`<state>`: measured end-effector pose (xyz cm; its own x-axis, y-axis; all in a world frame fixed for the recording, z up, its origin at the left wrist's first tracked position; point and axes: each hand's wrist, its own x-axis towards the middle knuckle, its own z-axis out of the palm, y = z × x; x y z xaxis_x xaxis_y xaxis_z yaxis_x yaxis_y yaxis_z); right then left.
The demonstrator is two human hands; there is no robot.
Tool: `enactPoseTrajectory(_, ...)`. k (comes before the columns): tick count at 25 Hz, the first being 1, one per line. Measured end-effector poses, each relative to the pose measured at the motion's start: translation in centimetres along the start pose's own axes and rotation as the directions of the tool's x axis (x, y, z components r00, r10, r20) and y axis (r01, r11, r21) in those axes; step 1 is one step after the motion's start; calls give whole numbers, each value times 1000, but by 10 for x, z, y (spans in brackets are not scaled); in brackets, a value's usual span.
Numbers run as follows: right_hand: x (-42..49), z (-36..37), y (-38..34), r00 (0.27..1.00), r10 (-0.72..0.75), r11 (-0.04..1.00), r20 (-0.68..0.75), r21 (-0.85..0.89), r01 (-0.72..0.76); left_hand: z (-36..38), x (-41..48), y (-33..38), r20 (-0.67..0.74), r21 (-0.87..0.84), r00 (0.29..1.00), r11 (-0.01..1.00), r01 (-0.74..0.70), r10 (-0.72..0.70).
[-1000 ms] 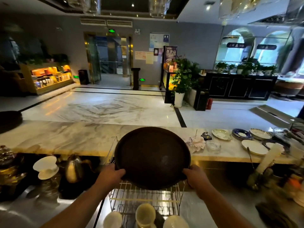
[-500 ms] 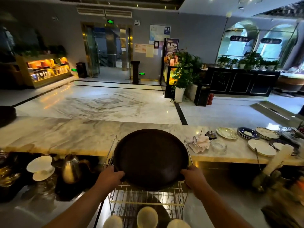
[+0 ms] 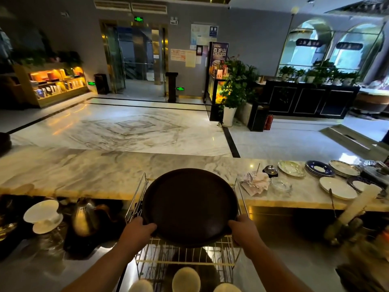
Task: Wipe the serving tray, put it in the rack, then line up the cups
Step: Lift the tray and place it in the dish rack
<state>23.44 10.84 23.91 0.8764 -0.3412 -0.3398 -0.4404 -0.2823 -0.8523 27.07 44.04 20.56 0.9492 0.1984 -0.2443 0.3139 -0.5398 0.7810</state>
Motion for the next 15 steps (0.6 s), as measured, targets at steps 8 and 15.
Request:
enactPoseTrajectory(8,-1,1,3,999,-33,996,25,-79,35,1,2,-5,-7,48,1000,999,3,-2)
enactPoseTrajectory(15,-3,2,4,1000,-30,997,5,-66,30,-7,-8,-3,1,154,998,986,-67,67)
